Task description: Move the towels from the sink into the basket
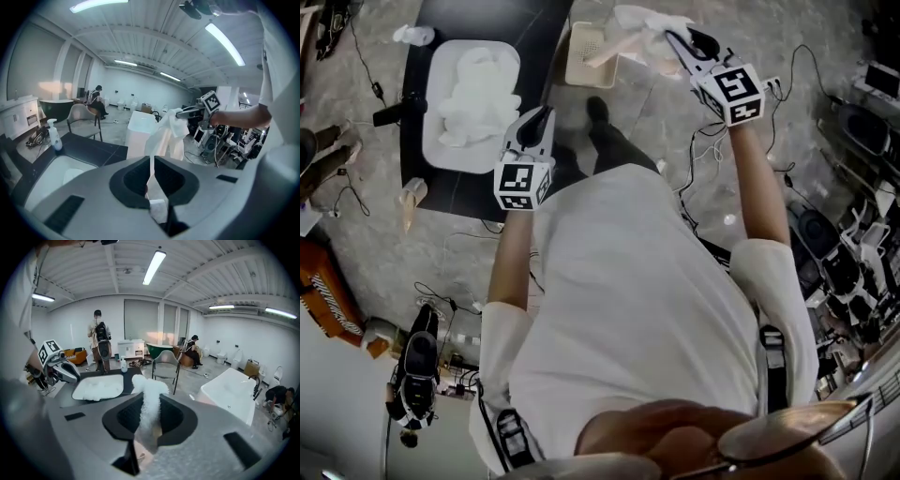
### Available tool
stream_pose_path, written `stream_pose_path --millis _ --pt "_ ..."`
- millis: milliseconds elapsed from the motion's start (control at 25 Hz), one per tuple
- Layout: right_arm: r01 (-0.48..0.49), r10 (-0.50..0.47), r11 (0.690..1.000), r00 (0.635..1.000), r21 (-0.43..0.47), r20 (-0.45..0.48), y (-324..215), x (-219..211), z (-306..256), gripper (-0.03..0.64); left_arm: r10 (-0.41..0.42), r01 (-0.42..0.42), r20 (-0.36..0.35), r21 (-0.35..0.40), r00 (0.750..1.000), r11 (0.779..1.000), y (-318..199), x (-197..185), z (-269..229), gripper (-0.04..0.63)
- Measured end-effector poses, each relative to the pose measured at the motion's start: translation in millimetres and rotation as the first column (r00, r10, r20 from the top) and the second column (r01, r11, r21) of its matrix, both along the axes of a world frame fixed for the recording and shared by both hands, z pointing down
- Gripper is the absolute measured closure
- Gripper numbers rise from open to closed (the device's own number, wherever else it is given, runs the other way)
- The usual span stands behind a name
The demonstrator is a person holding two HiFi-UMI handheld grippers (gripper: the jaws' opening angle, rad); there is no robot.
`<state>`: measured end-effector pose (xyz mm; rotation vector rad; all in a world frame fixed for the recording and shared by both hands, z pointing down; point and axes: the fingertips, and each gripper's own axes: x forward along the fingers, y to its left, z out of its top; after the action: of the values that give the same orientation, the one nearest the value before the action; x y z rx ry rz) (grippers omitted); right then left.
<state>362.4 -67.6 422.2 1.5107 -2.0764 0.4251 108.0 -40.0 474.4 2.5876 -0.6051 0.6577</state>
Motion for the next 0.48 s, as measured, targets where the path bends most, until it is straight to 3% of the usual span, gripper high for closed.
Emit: stream_pose_path --millis 480 --pt "0.051 -0.039 0.98 0.997 -0.191 0.066 -5 -52 262 0.541 -0.028 0.031 0.078 -0.032 0.997 0.999 25 17 126 0.565"
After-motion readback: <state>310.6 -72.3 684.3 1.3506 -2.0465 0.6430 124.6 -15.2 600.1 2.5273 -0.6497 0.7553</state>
